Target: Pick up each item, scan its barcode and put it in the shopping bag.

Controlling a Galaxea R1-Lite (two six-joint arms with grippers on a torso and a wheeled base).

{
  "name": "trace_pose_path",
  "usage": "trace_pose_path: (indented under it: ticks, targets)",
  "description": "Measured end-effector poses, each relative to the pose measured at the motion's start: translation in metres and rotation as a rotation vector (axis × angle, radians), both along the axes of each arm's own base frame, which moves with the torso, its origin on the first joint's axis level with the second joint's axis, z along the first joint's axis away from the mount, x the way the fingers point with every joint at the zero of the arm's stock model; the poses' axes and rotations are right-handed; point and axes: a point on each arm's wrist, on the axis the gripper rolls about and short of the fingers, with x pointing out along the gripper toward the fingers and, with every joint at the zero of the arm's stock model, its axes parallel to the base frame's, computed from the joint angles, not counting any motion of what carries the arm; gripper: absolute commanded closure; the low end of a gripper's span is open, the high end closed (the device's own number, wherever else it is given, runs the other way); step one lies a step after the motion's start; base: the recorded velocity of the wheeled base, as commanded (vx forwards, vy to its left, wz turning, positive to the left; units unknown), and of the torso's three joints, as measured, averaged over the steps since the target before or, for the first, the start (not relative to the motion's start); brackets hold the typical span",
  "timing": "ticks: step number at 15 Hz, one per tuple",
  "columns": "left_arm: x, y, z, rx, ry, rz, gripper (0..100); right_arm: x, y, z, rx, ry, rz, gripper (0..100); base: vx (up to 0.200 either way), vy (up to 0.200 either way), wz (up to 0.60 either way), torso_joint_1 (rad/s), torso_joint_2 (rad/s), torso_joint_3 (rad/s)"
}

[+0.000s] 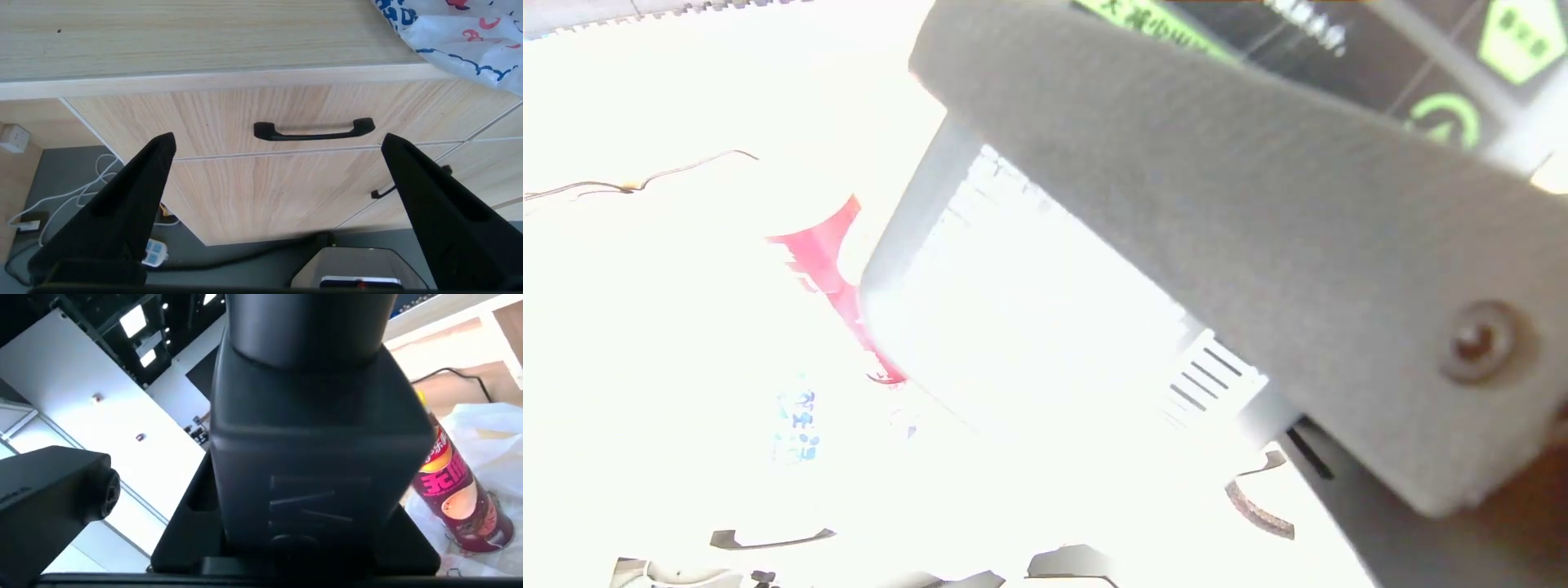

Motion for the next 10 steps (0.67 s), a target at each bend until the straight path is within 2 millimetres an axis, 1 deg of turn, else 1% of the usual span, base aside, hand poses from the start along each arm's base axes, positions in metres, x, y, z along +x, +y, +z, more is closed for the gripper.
trace_pose_path:
  ticks: [2, 4, 5, 7, 8, 10]
  targets:
    - [0.0, 0.0, 0.0, 0.0, -0.001, 0.0, 0, -0.002, -0.001, -0.01, -0.064, -0.062, -0.047, 100, 0.0, 0.0, 0.0, 0.0, 0.0, 0.0]
    - [0.0, 0.0, 0.0, 0.0, -0.001, 0.001, 0, -0.001, -0.005, -0.022, -0.178, -0.147, -0.141, 100, 0.0, 0.0, 0.0, 0.0, 0.0, 0.0]
    - [0.0, 0.0, 0.0, 0.0, 0.0, 0.001, 0, -0.002, -0.009, -0.026, -0.231, -0.191, -0.205, 100, 0.0, 0.0, 0.0, 0.0, 0.0, 0.0]
    - [0.0, 0.0, 0.0, 0.0, 0.0, 0.0, 0, -0.001, -0.022, -0.034, -0.308, -0.176, -0.369, 100, 0.0, 0.0, 0.0, 0.0, 0.0, 0.0]
    - [0.0, 0.0, 0.0, 0.0, 0.0, 0.0, 0, -0.002, -0.029, -0.037, -0.329, -0.157, -0.416, 100, 0.0, 0.0, 0.6, -0.002, 0.0, 0.007]
    - [0.0, 0.0, 0.0, 0.0, 0.0, 0.0, 0, -0.004, -0.038, -0.035, -0.317, -0.15, -0.432, 100, 0.0, 0.0, 0.6, 0.005, 0.0, 0.007]
